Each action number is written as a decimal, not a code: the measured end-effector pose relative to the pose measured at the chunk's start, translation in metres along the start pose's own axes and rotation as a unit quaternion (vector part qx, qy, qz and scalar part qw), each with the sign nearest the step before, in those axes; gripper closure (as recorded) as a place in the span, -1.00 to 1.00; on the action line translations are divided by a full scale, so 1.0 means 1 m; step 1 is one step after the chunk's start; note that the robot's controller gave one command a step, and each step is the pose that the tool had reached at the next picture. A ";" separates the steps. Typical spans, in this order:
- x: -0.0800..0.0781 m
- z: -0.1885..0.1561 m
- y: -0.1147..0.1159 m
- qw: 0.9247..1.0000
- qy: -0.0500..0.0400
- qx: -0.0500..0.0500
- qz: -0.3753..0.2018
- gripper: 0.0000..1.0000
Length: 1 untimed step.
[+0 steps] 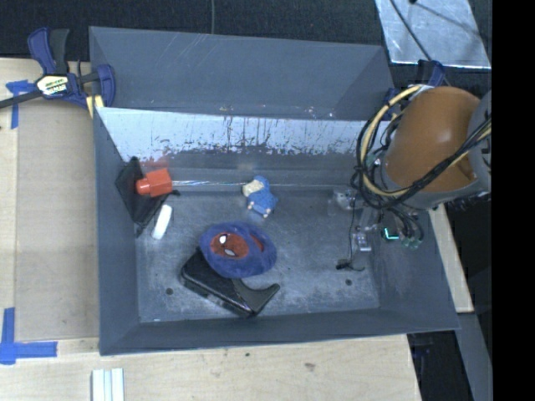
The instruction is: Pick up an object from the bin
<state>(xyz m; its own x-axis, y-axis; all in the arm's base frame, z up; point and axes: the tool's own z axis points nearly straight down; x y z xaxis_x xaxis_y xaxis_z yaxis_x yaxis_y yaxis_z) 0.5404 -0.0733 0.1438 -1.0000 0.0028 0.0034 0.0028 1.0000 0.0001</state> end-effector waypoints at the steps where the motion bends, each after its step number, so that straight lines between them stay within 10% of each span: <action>1: 0.048 -0.018 -0.075 0.968 -0.001 0.002 -0.249 -1.00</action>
Offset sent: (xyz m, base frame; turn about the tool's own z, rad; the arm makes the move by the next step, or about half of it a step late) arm -0.0472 -0.0718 0.0179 -0.5094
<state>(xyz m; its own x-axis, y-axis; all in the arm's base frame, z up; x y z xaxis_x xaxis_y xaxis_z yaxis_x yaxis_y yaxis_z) 0.4927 -0.1486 0.1620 -0.8772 -0.4802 0.0015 -0.4802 0.8772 -0.0021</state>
